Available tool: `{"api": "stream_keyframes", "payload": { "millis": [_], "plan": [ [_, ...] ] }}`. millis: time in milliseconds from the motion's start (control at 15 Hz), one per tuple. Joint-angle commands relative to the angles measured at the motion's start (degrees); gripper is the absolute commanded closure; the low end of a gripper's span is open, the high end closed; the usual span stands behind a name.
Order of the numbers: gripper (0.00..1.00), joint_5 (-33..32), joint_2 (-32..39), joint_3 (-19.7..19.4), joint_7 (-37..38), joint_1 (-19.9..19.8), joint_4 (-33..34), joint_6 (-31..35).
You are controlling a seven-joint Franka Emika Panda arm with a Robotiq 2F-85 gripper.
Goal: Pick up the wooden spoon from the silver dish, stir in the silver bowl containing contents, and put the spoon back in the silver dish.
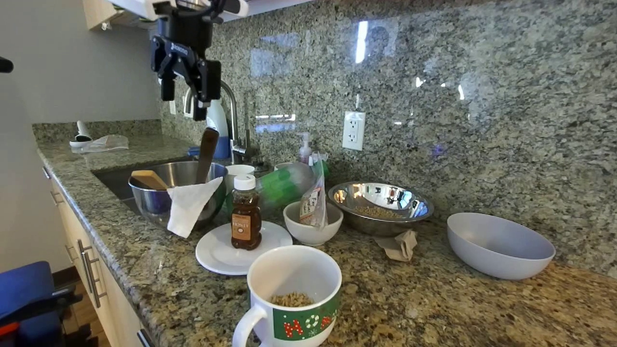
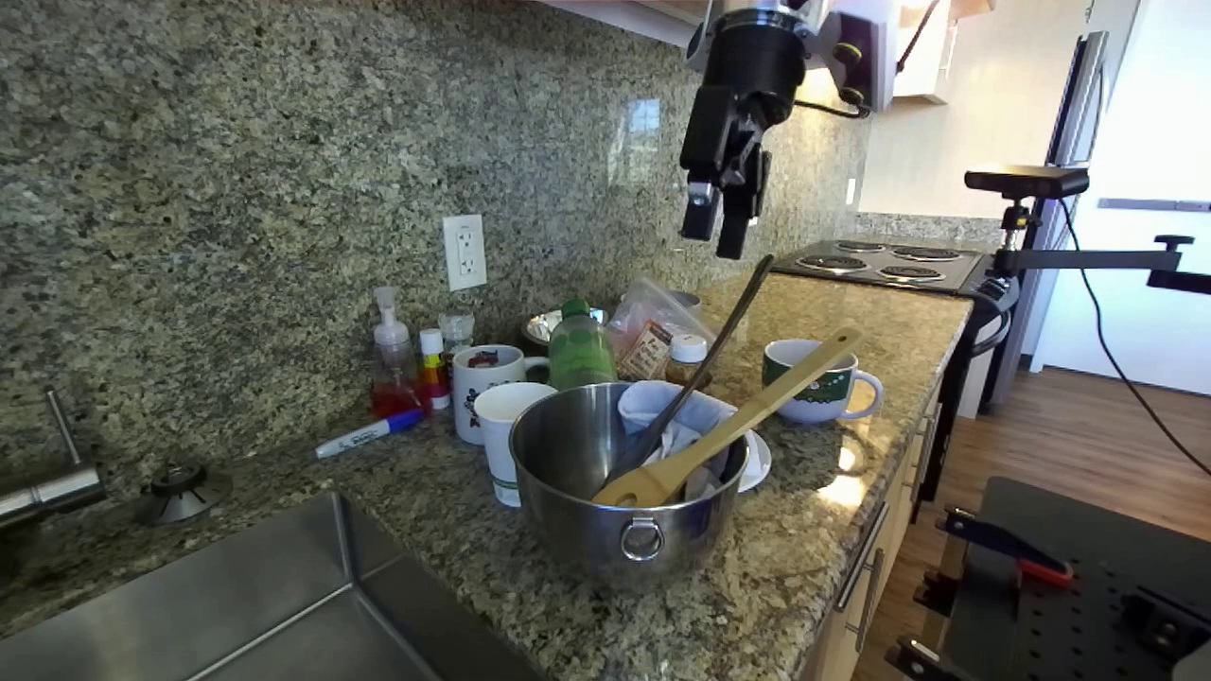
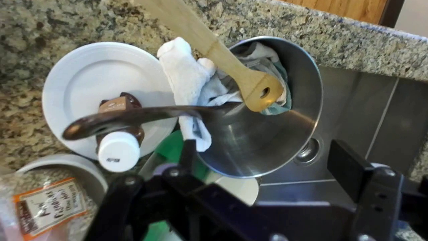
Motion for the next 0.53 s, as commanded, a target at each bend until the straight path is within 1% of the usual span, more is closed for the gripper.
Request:
{"api": "stream_keyframes", "payload": {
  "millis": [0,200,333,400,467],
  "plan": [
    [0.00,-6.91,-1.12,1.19,6.35,-4.43,3.16,-3.20],
    [0.00,-12.86,-1.92,1.40,10.57,-6.98,4.39,-5.98],
    [0.00,-15.57,-2.84,1.32,11.81,-8.04,3.86,-7.04],
    [0.00,-13.31,-1.37,0.37,9.28,-6.72,3.90,-4.95],
    [0.00,-14.12,-1.63,0.34,9.80,-7.15,3.90,-5.34]
  ]
}}
